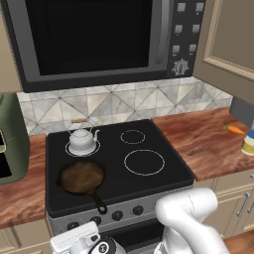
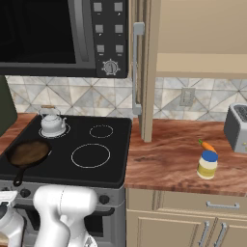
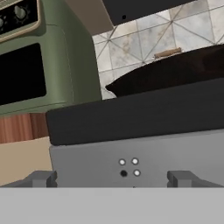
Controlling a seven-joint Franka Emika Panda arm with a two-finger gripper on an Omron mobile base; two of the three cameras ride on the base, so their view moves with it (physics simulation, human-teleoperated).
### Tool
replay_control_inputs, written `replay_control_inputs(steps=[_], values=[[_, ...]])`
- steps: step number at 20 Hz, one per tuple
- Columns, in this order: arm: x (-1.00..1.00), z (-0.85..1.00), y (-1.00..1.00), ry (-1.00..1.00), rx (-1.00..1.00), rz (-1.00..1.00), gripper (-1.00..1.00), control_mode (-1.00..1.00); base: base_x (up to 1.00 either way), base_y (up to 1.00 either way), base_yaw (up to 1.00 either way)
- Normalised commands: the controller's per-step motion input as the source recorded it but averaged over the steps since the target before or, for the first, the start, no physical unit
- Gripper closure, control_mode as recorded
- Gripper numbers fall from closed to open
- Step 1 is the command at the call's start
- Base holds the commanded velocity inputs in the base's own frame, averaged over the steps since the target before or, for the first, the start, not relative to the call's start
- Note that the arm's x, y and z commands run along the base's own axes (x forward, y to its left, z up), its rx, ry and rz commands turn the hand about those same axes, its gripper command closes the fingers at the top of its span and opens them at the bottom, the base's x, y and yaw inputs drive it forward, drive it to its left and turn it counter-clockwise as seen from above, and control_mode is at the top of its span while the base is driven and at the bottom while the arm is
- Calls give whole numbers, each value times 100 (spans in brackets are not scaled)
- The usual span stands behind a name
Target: Pick the pan from the cabinet and place it on the stove. Then turn on the stove burner for the pan.
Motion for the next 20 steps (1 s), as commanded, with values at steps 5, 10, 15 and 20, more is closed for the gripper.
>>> replay_control_inputs(steps=[5,10,15,20], values=[[2,-46,0,4,6,0,-100,-100,0,0,0],[1,-39,0,3,6,0,-100,-100,0,0,0],[3,-27,0,1,8,0,-100,-100,0,0,0],[2,-39,-6,0,10,0,-100,-100,0,0,0]])
